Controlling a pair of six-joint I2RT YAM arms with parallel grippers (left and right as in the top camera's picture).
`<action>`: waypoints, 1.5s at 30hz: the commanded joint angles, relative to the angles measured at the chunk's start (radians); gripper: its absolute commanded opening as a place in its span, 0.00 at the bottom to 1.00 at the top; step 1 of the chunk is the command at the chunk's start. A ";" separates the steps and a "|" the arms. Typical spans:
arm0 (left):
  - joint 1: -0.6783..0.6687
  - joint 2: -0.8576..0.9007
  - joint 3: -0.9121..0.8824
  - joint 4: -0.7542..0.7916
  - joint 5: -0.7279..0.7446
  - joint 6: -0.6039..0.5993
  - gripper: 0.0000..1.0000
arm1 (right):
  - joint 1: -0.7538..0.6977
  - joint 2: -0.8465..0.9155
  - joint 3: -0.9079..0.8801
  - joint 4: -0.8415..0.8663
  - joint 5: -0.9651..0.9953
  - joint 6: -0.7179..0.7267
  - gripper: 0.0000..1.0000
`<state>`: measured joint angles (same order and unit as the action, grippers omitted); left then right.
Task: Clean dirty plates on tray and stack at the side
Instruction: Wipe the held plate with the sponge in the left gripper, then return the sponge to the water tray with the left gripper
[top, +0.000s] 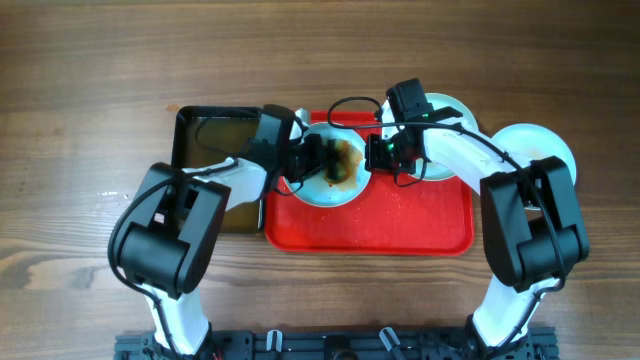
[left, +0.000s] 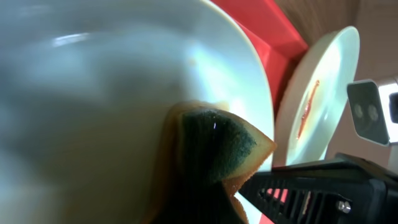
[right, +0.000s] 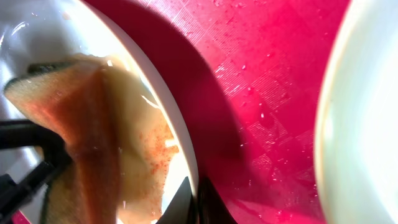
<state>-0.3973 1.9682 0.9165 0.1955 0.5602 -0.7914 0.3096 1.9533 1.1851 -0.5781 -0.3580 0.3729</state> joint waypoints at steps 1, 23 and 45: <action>0.042 -0.042 -0.013 -0.080 -0.087 0.159 0.04 | 0.001 0.018 -0.007 -0.010 0.021 -0.007 0.04; 0.265 -0.389 -0.016 -0.686 -0.515 0.632 0.04 | 0.001 0.018 -0.007 -0.014 0.020 -0.006 0.04; 0.264 -0.183 -0.014 -0.586 -0.415 0.627 0.04 | 0.001 0.018 -0.007 -0.013 0.021 -0.005 0.12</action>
<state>-0.1352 1.7473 0.9104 -0.3874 0.1215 -0.1688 0.3099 1.9533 1.1851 -0.5930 -0.3580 0.3725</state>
